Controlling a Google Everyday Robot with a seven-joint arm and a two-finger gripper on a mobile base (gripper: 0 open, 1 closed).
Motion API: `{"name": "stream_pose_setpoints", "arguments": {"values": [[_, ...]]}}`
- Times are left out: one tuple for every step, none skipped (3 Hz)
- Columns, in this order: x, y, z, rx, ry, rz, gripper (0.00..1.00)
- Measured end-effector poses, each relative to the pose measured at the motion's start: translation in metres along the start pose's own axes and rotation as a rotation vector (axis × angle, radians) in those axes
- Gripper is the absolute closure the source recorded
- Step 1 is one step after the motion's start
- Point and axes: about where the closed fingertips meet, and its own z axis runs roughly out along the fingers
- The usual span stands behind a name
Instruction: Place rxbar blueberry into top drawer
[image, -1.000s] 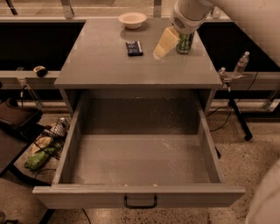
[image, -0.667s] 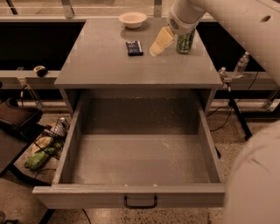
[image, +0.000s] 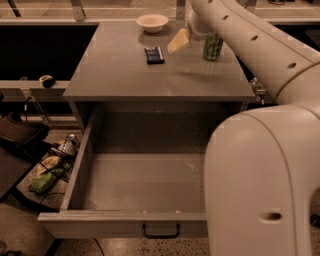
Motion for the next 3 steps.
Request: {"name": "stream_pose_setpoints", "arguments": {"values": [[-0.011, 0.001, 0.022, -0.012, -0.029, 0.061, 0.00], [-0.011, 0.001, 0.022, -0.012, -0.028, 0.061, 0.00], [-0.023, 0.003, 0.020, -0.006, -0.014, 0.009, 0.00]]}}
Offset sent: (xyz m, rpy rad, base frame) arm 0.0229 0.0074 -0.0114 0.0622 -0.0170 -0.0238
